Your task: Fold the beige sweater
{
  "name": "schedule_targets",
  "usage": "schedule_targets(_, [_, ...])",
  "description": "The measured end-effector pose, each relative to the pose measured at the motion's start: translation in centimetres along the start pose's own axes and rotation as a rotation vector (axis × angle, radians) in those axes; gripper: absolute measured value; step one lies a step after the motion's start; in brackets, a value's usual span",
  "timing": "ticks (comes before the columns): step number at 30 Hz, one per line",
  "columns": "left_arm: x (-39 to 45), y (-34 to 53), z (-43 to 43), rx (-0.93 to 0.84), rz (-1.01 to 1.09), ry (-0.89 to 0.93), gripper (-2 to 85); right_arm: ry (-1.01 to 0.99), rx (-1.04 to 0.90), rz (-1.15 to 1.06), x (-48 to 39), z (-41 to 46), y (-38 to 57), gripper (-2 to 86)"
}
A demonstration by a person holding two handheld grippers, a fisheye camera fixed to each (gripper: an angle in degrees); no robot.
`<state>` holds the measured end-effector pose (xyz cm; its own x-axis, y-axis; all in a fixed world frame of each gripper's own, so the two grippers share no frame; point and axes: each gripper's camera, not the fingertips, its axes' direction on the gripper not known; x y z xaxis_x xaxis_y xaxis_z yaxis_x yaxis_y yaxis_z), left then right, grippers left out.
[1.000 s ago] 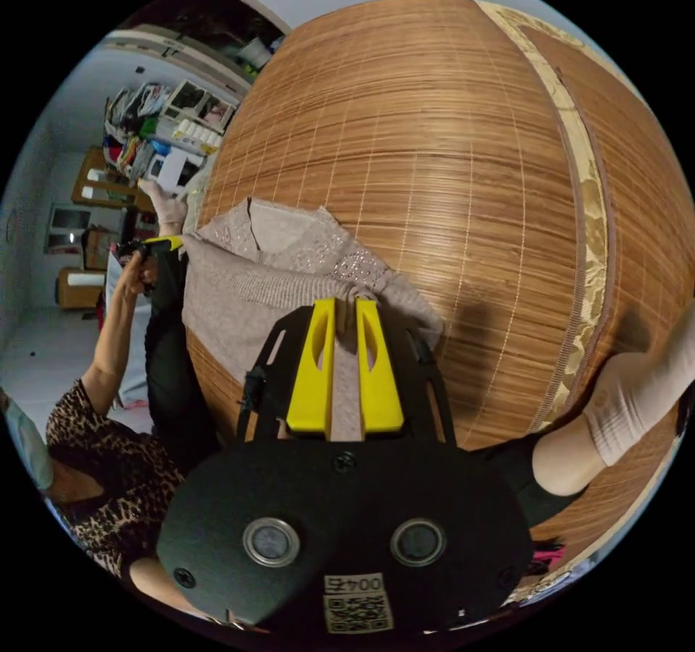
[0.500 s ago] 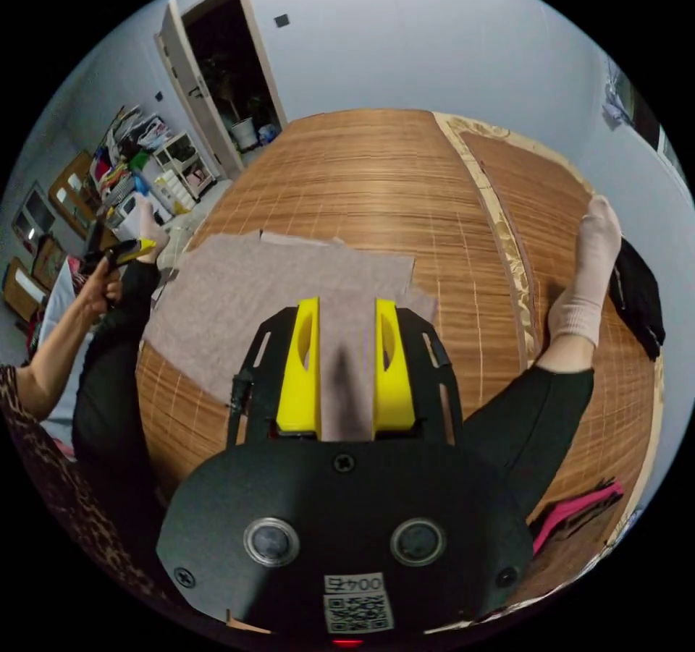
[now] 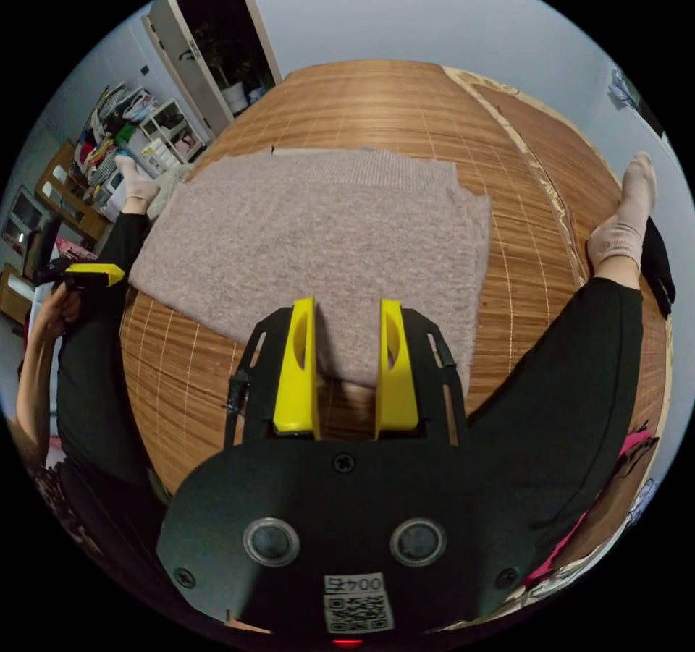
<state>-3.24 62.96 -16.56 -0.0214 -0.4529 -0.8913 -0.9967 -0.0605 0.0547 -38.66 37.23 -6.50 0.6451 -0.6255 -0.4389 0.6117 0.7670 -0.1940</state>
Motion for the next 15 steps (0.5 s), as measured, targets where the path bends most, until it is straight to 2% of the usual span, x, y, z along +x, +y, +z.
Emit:
schedule_targets(5, [3.0, -0.5, 2.3, -0.041, 0.034, -0.087, 4.2, 0.098, -0.046, -0.087, -2.9, 1.6, 0.7, 13.5])
schedule_targets(15, [6.1, -1.0, 5.1, -0.073, 0.018, -0.082, 4.9, 0.097, -0.040, -0.080, -4.5, 2.7, 2.1, 13.5])
